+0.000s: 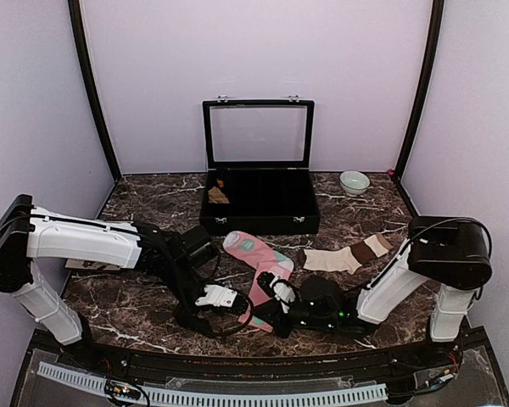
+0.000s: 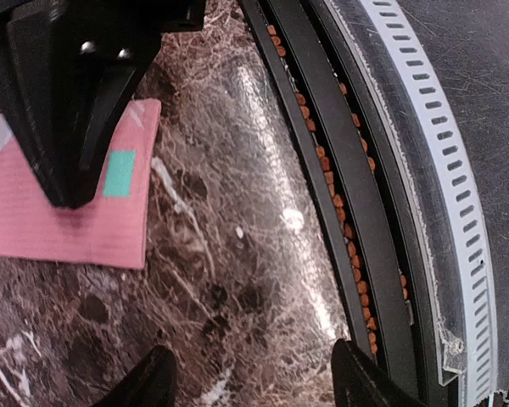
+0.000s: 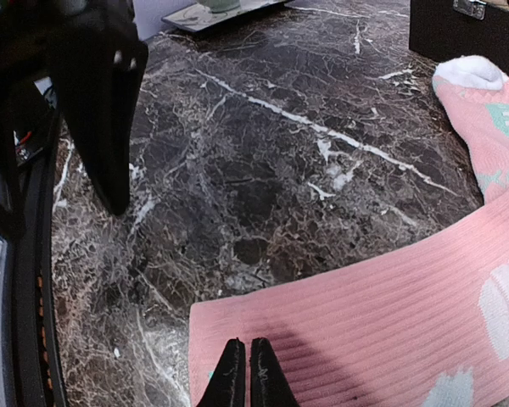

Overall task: Roll the socks
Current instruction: Roll the sock at the center of the board.

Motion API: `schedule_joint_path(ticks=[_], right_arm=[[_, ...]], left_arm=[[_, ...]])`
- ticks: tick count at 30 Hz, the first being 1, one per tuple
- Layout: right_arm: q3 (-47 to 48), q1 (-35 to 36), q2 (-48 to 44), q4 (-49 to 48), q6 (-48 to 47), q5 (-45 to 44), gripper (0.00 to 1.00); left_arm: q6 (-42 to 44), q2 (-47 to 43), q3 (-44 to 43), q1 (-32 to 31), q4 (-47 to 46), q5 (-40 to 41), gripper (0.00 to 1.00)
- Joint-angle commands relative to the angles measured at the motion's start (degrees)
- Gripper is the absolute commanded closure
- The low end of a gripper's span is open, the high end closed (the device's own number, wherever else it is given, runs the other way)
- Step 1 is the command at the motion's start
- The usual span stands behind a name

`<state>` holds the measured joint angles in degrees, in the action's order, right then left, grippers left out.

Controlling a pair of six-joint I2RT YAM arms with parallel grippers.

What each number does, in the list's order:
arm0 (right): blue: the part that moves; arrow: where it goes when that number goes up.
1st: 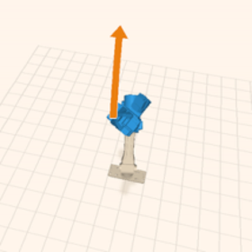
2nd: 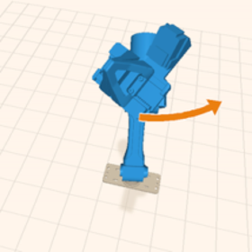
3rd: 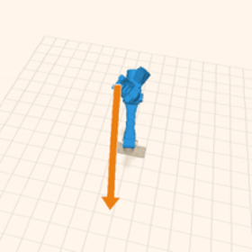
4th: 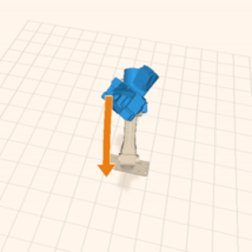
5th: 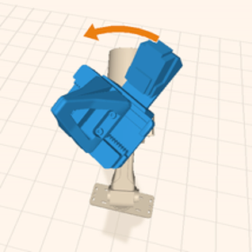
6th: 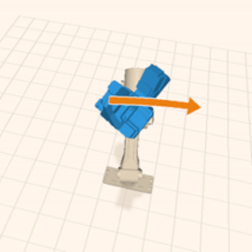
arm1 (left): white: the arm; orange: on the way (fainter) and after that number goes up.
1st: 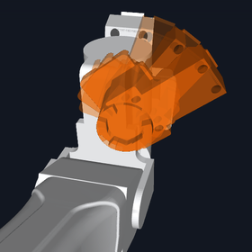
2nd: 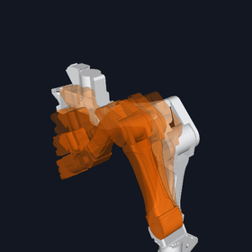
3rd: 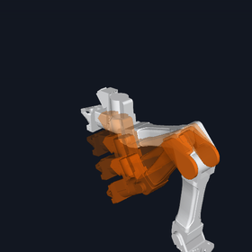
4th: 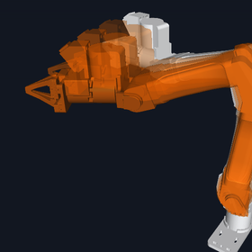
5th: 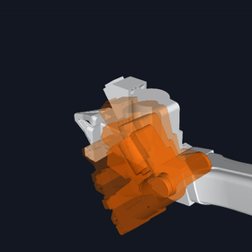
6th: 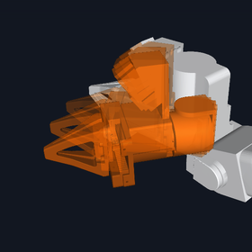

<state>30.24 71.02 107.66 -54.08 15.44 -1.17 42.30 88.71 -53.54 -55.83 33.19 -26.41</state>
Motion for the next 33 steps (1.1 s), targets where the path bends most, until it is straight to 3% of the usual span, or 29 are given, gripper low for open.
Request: schedule_joint_path(ticks=[1, 7, 14, 26, 33], right_arm=[[-0.4, -3.2, -1.8, -4.0, 7.6, 9.6, 0.96], [-4.2, -7.4, -4.7, -9.7, 12.7, 14.6, 0.96], [-2.5, -8.2, -6.5, -0.5, 9.7, 15.6, 0.96], [-1.3, -8.3, 0.2, -0.3, 11.1, 18.2, 0.99], [-2.4, -8.4, 0.1, -0.8, 10.9, 16.9, 0.99]], left_arm=[[5.4, 3.5, -4.6, -2.1, -0.9, 0.2, 0.35], [9.3, 7.5, -5.8, -6.3, -5.0, 7.6, 0.37], [10.4, 9.5, -6.3, -7.7, -7.5, 9.0, 0.39], [12.9, 11.8, -6.2, -7.8, -10.7, 12.4, 0.42], [13.5, 13.6, -6.3, -8.0, -11.0, 13.0, 0.51]])
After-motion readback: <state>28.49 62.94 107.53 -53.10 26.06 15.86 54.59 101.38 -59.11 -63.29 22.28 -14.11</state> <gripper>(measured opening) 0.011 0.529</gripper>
